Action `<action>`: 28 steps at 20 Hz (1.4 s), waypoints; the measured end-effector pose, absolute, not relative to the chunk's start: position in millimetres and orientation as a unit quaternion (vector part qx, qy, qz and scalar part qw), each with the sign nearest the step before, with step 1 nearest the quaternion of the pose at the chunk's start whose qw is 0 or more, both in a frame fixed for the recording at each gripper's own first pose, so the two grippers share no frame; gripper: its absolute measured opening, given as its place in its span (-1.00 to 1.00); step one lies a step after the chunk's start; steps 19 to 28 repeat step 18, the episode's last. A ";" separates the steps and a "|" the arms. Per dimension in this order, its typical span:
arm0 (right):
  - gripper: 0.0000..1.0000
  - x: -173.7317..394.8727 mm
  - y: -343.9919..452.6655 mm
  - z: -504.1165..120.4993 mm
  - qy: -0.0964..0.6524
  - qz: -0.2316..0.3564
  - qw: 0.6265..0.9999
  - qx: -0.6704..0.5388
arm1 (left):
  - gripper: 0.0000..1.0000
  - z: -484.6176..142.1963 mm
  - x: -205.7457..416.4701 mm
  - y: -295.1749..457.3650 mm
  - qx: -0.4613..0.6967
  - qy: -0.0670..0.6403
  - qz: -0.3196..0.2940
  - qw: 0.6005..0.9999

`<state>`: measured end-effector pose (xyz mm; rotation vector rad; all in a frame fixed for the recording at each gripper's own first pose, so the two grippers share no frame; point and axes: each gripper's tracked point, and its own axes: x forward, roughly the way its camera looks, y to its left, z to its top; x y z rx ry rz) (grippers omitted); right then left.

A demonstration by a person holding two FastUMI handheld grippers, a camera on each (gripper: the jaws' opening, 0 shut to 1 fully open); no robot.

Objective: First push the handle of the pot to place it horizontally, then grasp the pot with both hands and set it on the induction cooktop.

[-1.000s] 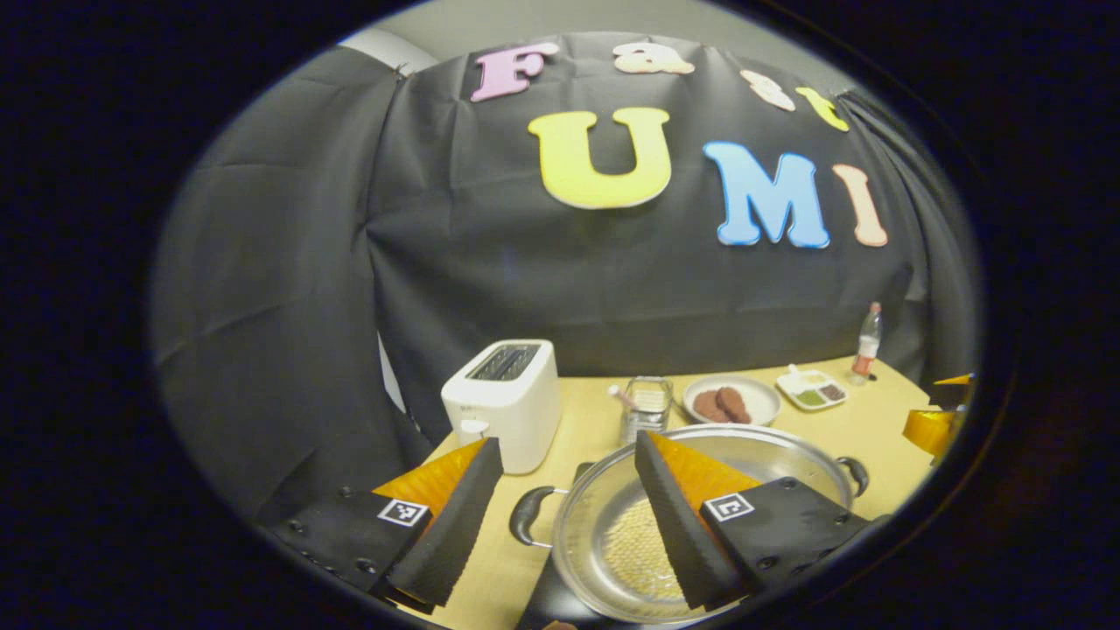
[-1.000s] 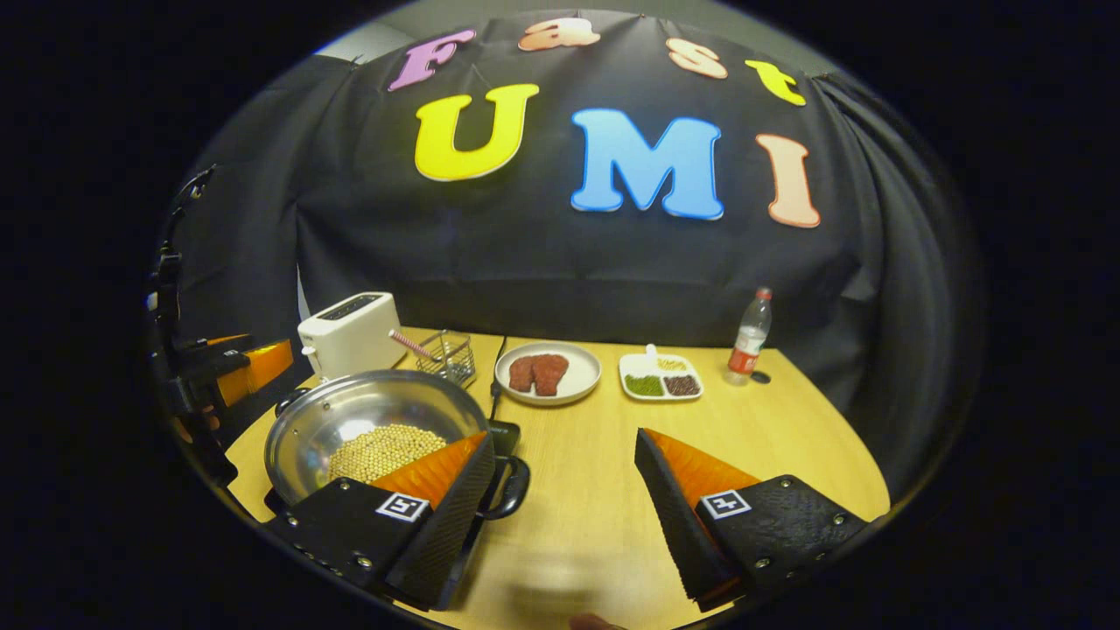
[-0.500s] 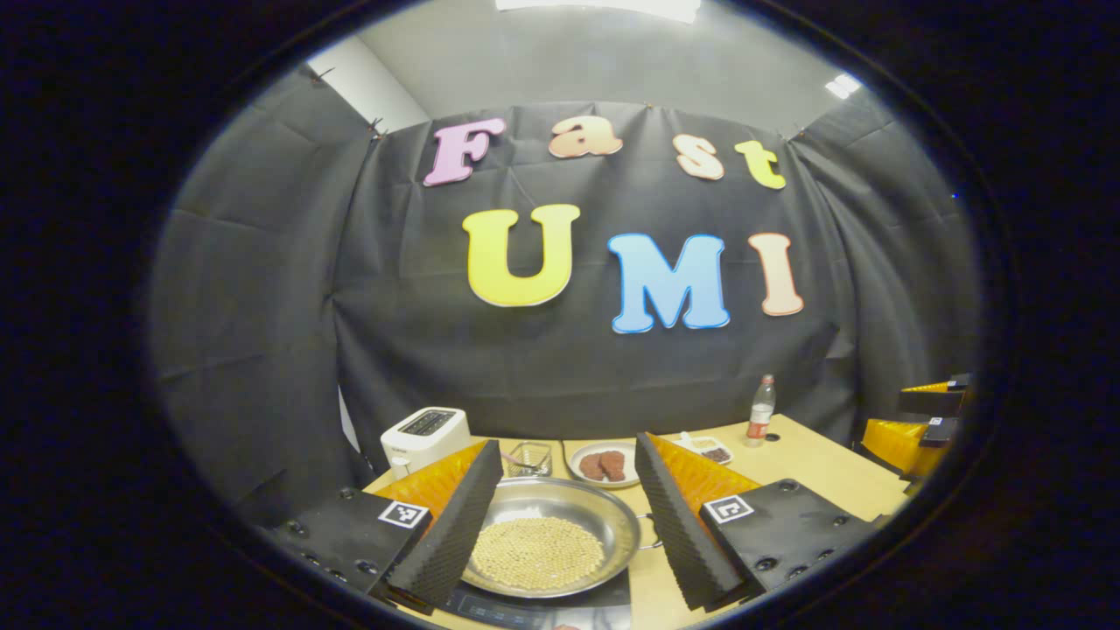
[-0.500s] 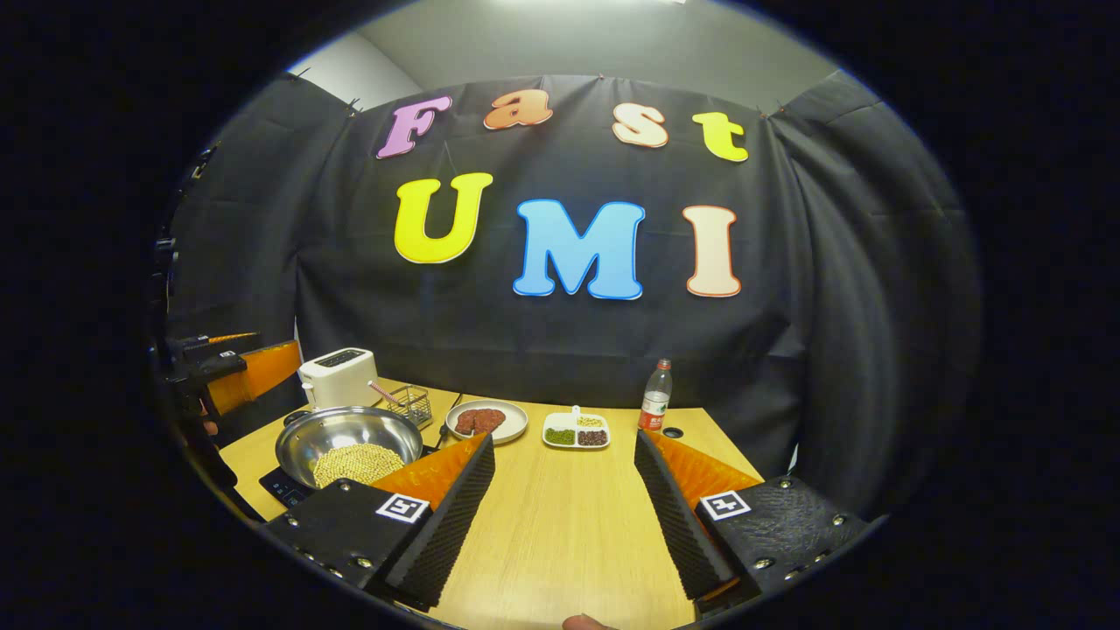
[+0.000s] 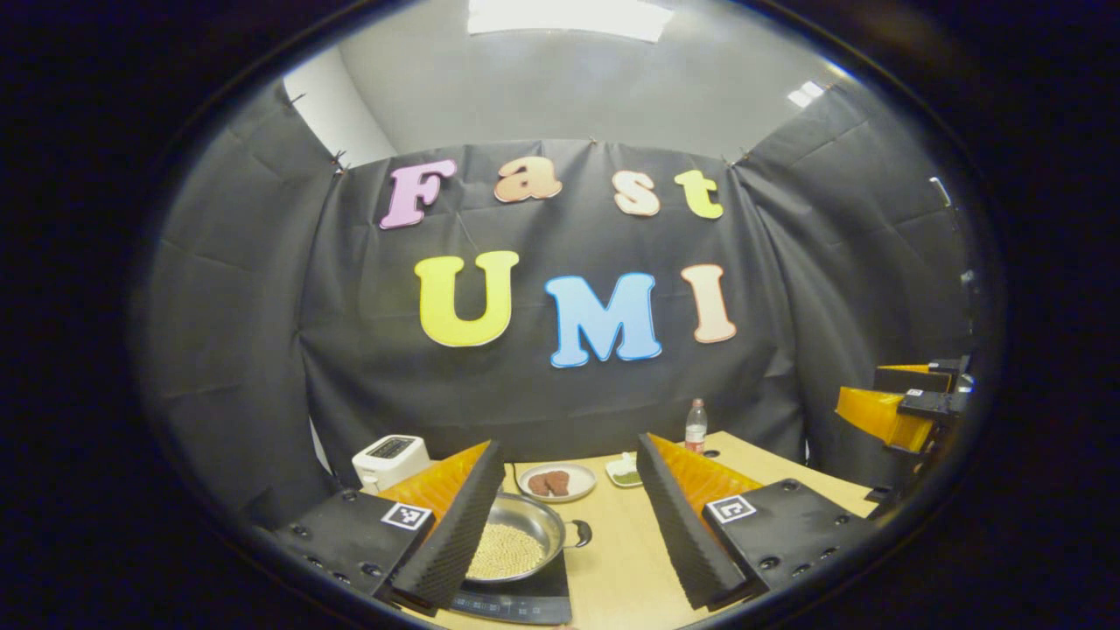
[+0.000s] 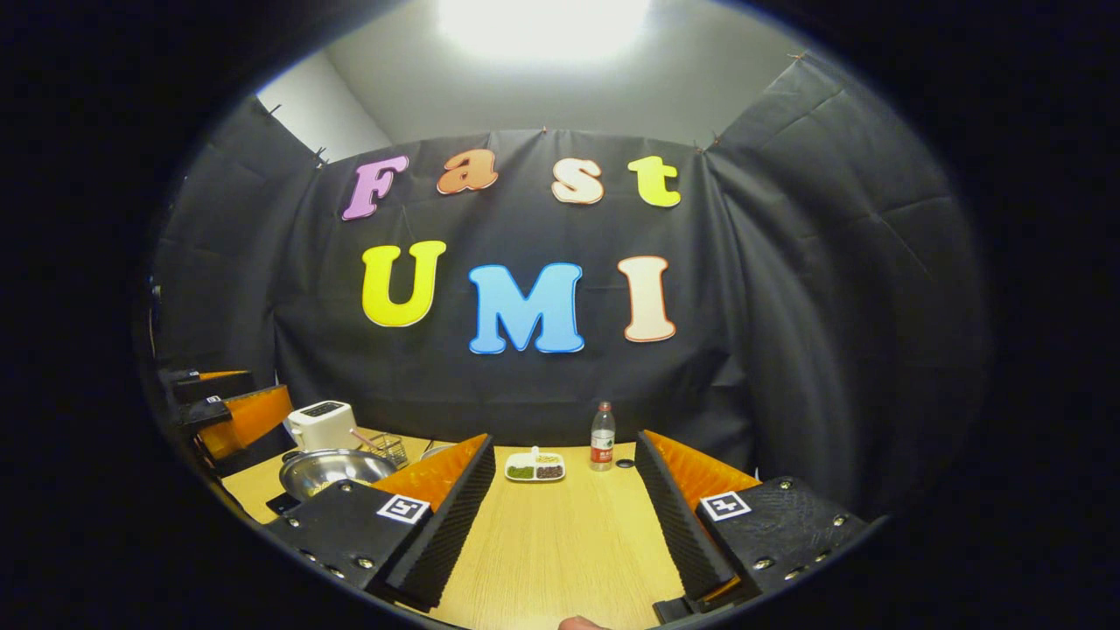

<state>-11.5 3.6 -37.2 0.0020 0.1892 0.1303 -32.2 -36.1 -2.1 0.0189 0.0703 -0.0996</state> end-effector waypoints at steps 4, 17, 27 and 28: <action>0.94 -19.7 8.4 -26.8 0.078 0.060 0.995 0.006 | 0.83 17.8 -45.8 -13.5 0.022 0.014 -0.030 0.999; 0.93 -18.3 33.7 -2.4 0.053 0.079 0.995 0.016 | 0.83 26.2 -66.8 24.1 -0.003 0.001 0.000 1.000; 0.94 -21.2 33.5 -1.3 0.052 0.079 0.995 0.016 | 0.83 26.2 -67.3 26.5 -0.003 0.000 0.002 1.000; 0.94 -21.2 33.5 -1.3 0.052 0.079 0.995 0.016 | 0.83 26.2 -67.3 26.5 -0.003 0.000 0.002 1.000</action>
